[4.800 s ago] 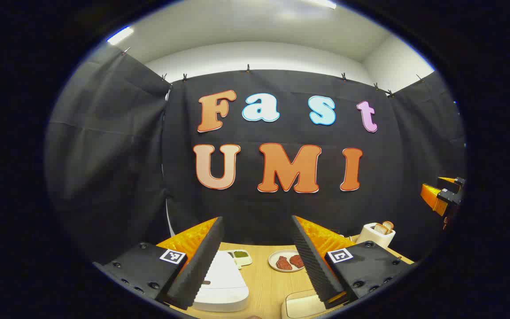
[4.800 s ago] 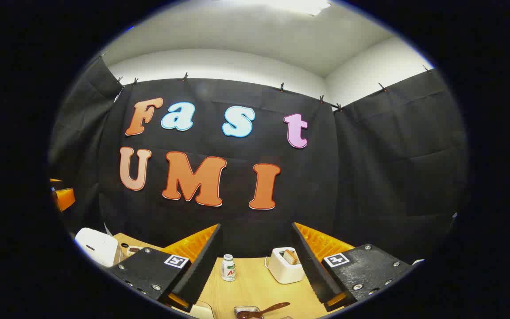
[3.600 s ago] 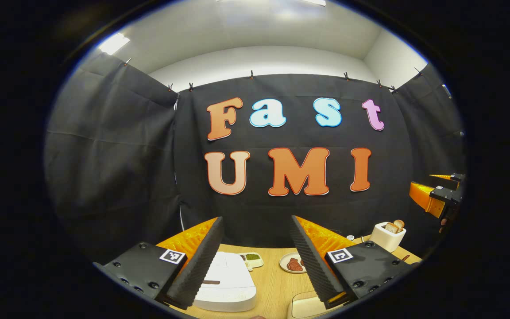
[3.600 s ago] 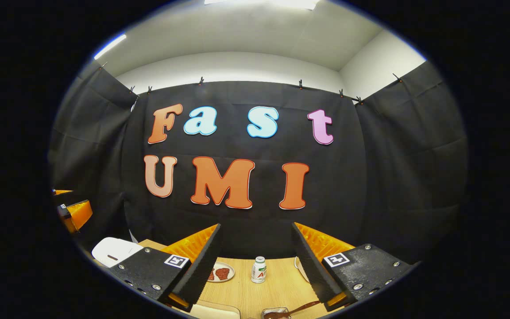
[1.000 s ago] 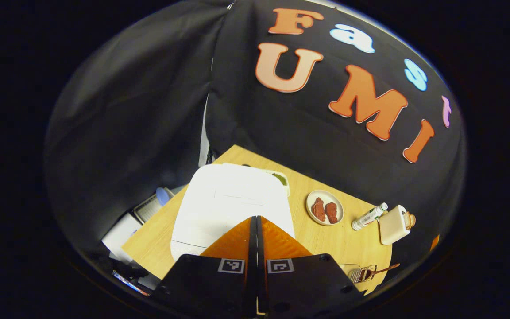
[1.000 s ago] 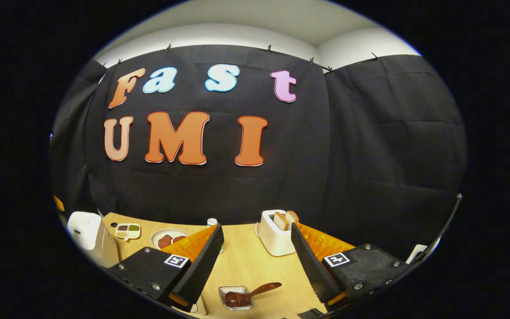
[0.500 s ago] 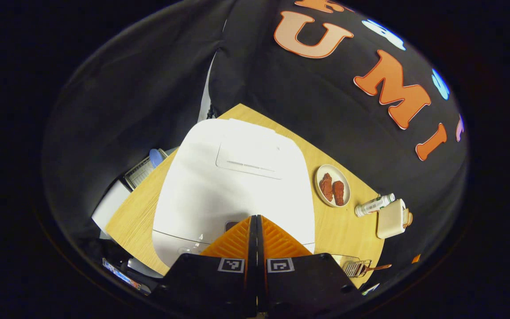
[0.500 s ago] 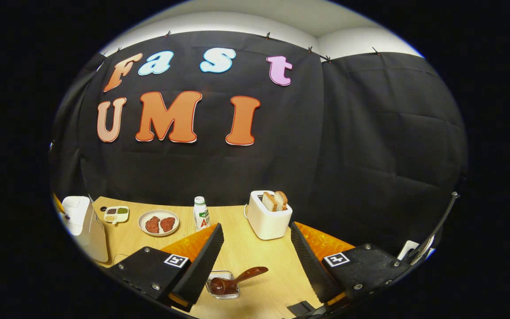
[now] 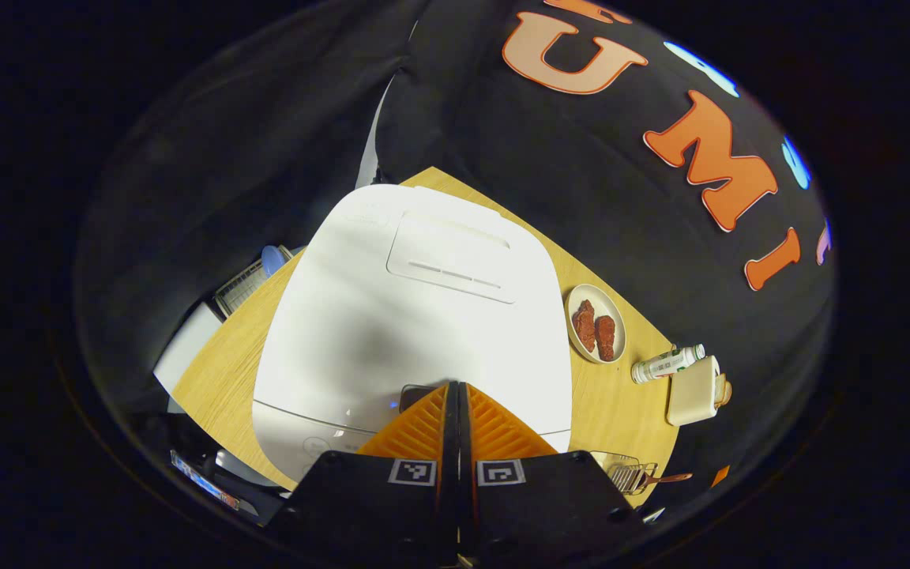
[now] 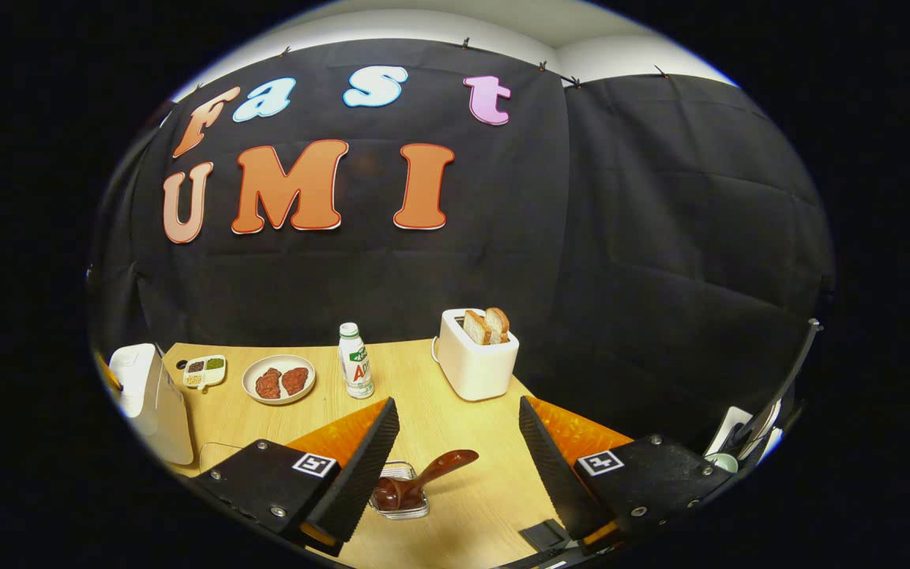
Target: Close the left gripper, press the button to open the rice cooker; take a wooden spoon from the chopstick holder with the right hand, scoop a spoonful of rice and pour it into the rice cooker, then put the wooden spoon back into the chopstick holder.
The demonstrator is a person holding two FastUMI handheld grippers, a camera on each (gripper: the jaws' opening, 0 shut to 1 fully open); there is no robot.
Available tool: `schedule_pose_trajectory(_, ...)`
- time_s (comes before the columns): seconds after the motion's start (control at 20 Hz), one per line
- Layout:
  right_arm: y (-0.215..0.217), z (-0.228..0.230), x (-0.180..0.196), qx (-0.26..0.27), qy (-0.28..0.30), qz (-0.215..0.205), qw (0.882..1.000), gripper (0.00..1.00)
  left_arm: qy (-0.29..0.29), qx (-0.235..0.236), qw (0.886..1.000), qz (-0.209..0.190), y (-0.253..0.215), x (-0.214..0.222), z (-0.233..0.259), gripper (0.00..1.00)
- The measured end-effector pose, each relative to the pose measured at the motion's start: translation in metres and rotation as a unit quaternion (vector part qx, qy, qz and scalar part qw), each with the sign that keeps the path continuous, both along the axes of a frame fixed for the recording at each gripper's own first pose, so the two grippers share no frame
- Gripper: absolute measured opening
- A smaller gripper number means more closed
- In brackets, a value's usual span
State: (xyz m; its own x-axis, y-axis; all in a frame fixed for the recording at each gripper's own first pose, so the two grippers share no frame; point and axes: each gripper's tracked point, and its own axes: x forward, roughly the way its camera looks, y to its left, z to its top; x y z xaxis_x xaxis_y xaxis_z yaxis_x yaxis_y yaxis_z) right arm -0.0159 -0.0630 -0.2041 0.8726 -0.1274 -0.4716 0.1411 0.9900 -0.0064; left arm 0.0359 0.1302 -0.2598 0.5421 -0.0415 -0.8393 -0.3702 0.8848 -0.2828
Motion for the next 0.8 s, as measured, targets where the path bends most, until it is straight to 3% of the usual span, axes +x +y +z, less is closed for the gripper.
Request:
schedule_pose_trajectory(0.15,-0.004,-0.008,-0.004,0.006,0.013,-0.004,1.000,0.95,-0.075,0.041,0.996,0.002,0.001,0.015,0.035,0.04)
schedule_pose_trajectory(0.25,-0.006,-0.014,-0.007,0.007,0.020,-0.005,1.000,0.95,-0.136,0.076,0.988,0.006,0.008,0.028,0.070,0.05)
schedule_pose_trajectory(0.45,-0.003,-0.027,-0.013,-0.003,0.036,0.010,0.999,0.96,-0.224,0.177,0.958,0.021,0.035,0.046,0.134,0.05)
schedule_pose_trajectory(0.8,0.005,-0.044,-0.020,0.003,0.059,0.029,0.998,0.96,-0.305,0.243,0.920,0.041,0.031,0.036,0.200,0.05)
